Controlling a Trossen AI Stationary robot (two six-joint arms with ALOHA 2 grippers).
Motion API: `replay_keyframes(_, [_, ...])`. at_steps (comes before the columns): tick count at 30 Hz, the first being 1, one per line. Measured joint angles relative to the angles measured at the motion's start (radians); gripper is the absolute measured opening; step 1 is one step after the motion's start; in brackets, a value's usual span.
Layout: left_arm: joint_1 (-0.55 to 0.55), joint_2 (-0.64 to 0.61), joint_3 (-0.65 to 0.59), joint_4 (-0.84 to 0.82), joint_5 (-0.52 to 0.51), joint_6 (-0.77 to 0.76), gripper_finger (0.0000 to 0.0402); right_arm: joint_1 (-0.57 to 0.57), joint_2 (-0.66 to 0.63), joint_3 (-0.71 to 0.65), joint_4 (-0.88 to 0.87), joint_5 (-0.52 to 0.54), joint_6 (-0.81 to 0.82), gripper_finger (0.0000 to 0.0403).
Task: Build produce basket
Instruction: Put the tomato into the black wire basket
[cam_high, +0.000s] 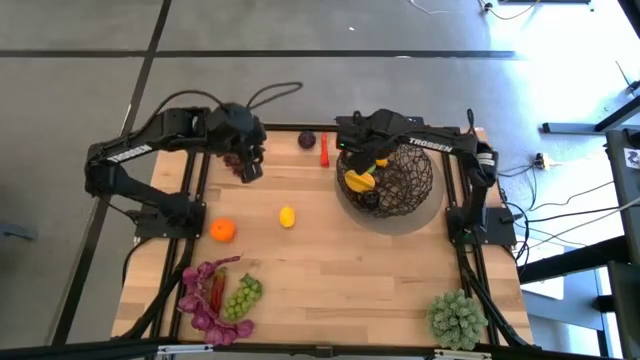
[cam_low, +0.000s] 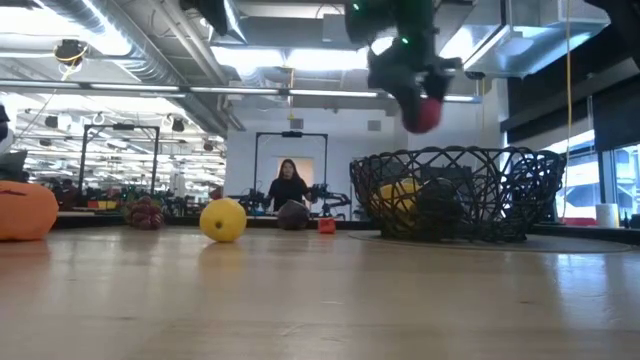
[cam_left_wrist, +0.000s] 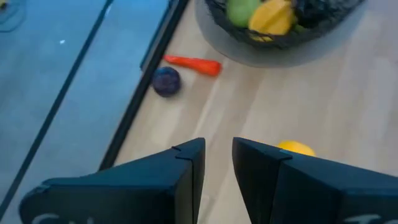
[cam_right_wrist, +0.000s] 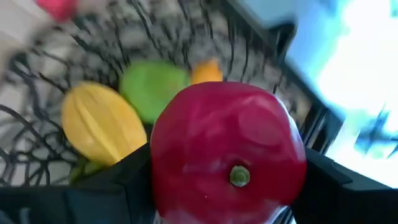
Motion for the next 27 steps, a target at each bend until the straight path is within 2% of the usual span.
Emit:
replay_keyframes(4, [0.06, 0.027, 0.0, 0.035, 0.1, 0.122, 0.0071, -0.037, -0.041, -0.113, 0.0, -0.029, 0.096, 0.0256])
replay_keyframes(8, [0.111, 0.06, 0.0, 0.063, 0.221, 0.201, 0.0071, -0.08, -0.06, -0.199, 0.008, -0.128, 0.117, 0.0256])
replay_keyframes(12, [0.141, 0.1, 0.0, 0.064, 0.238, 0.227, 0.0071, -0.109, -0.061, -0.282, 0.043, -0.194, 0.101, 0.0256])
replay_keyframes(15, [0.155, 0.124, 0.0, 0.063, 0.245, 0.246, 0.0071, -0.125, -0.061, -0.348, 0.147, -0.266, 0.038, 0.0256])
replay_keyframes(27, [0.155, 0.136, 0.0, 0.065, 0.248, 0.278, 0.0071, -0.17, -0.06, -0.509, 0.431, -0.357, -0.046, 0.0256])
